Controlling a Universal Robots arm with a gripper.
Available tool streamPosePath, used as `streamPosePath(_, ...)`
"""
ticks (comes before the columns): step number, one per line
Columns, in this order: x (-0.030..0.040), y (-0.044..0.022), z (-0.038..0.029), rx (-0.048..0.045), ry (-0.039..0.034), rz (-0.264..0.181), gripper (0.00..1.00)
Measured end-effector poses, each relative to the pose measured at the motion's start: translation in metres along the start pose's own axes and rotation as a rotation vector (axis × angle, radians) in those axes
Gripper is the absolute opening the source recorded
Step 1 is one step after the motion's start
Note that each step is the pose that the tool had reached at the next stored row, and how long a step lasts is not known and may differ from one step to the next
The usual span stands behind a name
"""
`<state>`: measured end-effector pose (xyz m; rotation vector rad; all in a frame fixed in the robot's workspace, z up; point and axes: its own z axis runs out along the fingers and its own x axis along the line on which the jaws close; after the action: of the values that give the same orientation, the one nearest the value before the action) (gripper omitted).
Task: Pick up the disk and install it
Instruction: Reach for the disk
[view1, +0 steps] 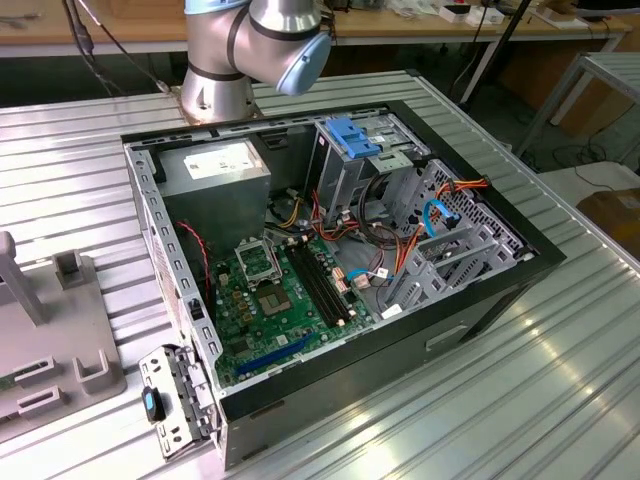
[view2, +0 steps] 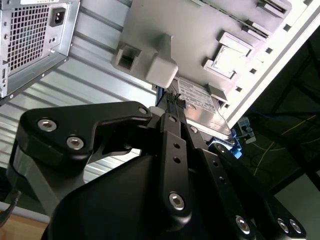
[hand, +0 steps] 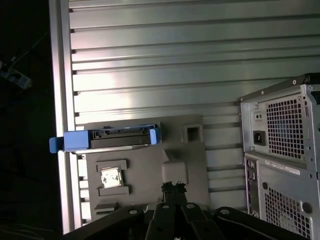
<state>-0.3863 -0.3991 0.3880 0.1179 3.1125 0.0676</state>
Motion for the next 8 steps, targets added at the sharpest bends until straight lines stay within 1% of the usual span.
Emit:
streamPosePath(3, 0.0122, -0.0009, 0.0004, 0.0001, 0.0001, 0.000, 0.11)
streamPosePath(4, 0.0217, -0.0017, 0.0008, 0.0004, -0.0001, 0.000, 0.11)
streamPosePath(8, 0.0222, -0.0017, 0.0007, 0.0006, 0.0000, 0.000, 0.11)
